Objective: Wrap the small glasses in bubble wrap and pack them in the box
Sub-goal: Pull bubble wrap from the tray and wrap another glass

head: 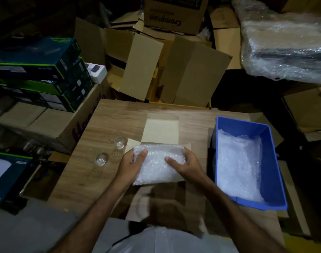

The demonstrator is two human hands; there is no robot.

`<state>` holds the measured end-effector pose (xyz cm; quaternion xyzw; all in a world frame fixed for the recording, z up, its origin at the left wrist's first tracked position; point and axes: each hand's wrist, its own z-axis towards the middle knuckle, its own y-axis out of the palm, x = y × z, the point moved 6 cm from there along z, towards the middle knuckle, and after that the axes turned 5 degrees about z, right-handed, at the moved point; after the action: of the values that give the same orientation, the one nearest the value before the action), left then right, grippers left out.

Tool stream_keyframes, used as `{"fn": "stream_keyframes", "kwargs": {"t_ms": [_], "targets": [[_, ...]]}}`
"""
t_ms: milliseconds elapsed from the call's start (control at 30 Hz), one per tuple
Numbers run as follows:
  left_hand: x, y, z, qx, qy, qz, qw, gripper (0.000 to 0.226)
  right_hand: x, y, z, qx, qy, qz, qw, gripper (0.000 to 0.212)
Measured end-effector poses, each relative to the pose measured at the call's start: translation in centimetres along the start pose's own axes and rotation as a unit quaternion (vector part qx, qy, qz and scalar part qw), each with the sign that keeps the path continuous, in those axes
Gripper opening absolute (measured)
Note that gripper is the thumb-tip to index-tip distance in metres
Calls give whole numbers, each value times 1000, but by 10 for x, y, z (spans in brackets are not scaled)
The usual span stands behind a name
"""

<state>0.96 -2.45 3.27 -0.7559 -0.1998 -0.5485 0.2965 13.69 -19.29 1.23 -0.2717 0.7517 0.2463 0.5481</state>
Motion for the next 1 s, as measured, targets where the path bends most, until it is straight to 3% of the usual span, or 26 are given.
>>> {"fn": "stream_keyframes", "kwargs": {"t_ms": [200, 300, 633, 800, 1000], "targets": [[-32, -4, -4, -101, -60, -20, 993, 34, 26, -3, -5, 1, 18, 0, 1000, 42], [-39, -7, -3, -108, -69, -19, 992, 44, 27, -3, -6, -6, 20, 5, 1000, 36], [-47, -11, -2, -147, -99, -80, 981, 38, 38, 1, -4, -38, 66, 90, 993, 34], [-51, -14, -4, -192, -152, -140, 959, 36, 40, 6, 2, -47, 84, 116, 989, 36], [-49, -31, 3, -226, -179, -184, 940, 36, 28, 17, 11, -32, 127, 135, 982, 23]]}}
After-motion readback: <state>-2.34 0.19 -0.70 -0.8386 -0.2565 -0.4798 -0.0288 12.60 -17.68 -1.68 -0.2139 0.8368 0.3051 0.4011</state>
